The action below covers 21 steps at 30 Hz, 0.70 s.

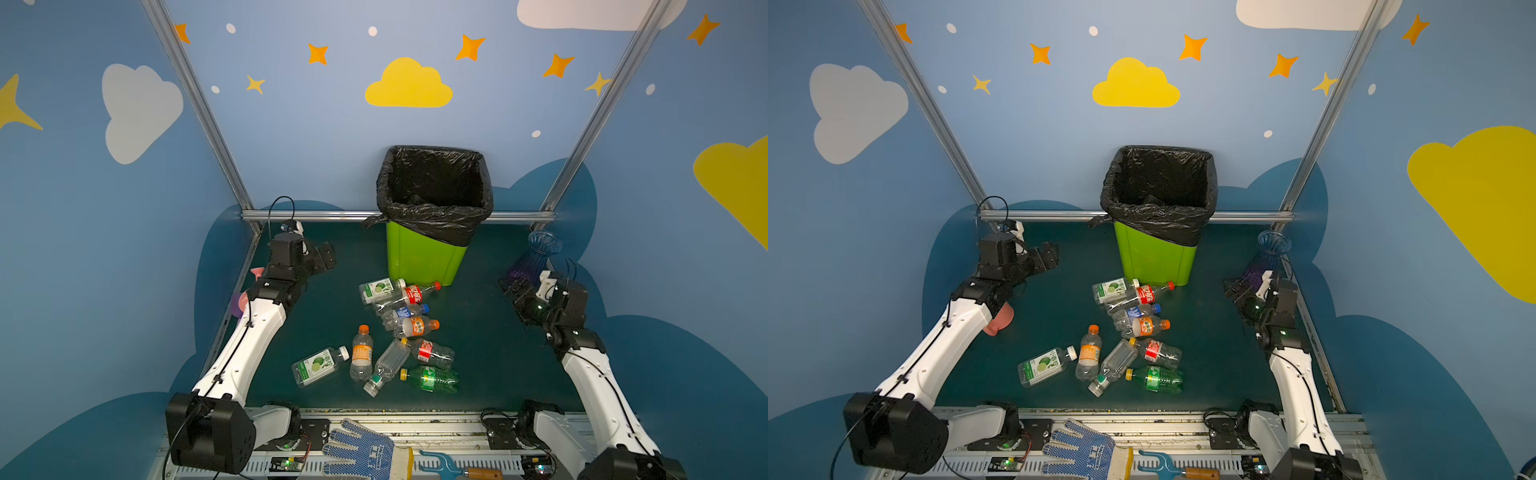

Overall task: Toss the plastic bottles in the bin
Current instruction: 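Draw the left gripper back down while the right swings toward the pile, then reach the right gripper into the pile and grasp the lime-label bottle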

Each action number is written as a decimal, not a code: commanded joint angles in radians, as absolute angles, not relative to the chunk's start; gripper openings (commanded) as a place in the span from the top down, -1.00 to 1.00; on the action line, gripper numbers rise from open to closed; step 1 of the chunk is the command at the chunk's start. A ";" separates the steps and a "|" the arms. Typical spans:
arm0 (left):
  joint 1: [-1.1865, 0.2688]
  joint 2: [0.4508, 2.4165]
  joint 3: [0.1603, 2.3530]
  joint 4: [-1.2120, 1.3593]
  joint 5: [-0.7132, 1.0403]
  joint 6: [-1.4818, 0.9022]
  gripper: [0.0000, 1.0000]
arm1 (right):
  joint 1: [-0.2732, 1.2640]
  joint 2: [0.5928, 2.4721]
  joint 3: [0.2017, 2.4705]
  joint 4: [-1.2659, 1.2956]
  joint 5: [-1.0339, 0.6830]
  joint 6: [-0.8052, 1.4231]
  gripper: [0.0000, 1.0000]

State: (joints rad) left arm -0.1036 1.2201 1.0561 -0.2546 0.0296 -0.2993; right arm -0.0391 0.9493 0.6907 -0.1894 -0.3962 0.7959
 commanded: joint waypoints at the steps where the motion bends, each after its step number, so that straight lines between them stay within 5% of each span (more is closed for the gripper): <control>1: -0.077 1.156 1.023 -0.245 0.022 -0.351 -1.00 | 0.053 1.002 0.744 -0.128 -0.344 0.749 -0.86; 9: 0.035 1.150 0.925 -0.224 0.034 -0.437 -1.00 | 0.413 1.158 0.904 -0.116 -0.209 0.547 -0.84; 21: 0.114 1.162 0.940 -0.259 0.051 -0.469 -1.00 | 0.954 1.666 1.386 -0.281 -0.175 0.158 -0.85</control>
